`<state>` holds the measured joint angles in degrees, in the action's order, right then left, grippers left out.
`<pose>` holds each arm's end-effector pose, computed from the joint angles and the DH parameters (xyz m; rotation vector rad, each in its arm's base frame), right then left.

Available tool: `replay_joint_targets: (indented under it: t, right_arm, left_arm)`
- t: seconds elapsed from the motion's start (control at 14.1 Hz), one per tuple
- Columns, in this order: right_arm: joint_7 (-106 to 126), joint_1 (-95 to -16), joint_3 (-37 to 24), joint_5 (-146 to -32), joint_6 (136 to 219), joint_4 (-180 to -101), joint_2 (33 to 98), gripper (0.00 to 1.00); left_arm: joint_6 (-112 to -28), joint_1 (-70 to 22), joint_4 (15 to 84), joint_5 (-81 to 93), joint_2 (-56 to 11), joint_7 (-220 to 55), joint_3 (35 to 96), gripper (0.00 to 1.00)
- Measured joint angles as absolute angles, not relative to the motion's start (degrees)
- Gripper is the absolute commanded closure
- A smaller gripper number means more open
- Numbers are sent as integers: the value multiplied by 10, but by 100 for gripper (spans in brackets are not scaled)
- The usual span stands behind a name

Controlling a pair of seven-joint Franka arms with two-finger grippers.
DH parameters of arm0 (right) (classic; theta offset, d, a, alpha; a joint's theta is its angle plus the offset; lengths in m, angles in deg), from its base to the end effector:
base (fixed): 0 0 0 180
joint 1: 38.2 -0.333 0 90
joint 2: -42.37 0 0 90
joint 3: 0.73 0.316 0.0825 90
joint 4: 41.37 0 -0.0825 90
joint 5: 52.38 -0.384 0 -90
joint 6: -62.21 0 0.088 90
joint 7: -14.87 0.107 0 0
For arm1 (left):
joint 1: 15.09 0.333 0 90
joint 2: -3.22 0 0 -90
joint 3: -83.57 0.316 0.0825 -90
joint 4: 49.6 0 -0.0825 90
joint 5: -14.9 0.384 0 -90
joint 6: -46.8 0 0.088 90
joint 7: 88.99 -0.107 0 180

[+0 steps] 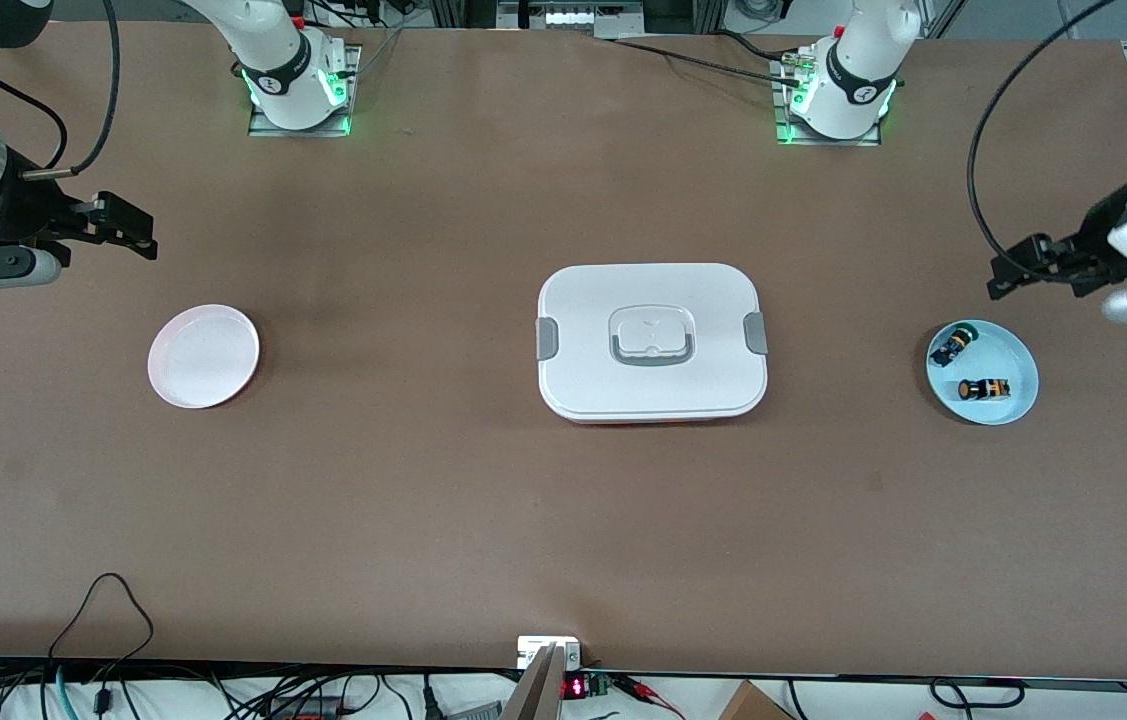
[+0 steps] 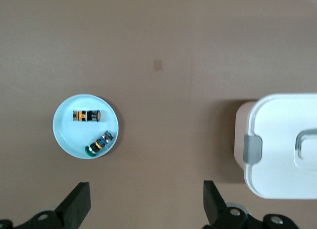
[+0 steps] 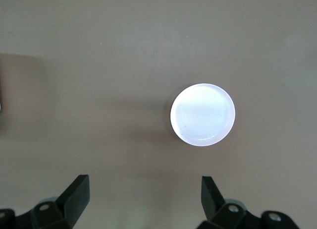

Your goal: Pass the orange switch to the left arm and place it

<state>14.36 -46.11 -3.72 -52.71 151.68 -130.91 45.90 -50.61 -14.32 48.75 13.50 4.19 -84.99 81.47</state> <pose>0.5685 0.0505 0.5929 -3.1364 -0.1485 0.0986 0.5564 -0.0154 0.5759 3.1170 0.0776 -0.0009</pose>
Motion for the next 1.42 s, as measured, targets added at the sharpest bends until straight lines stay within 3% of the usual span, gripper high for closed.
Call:
replay_joint_targets:
  t: [0.21,1.42]
  right_arm:
    - [144,-461,-37,-527,1517,-1309,459,0]
    - [144,-462,-37,-527,1517,-1309,459,0]
  left_arm:
    - [-532,-152,534,146,63,-848,814,0]
    - [-529,-151,533,150,55,-848,819,0]
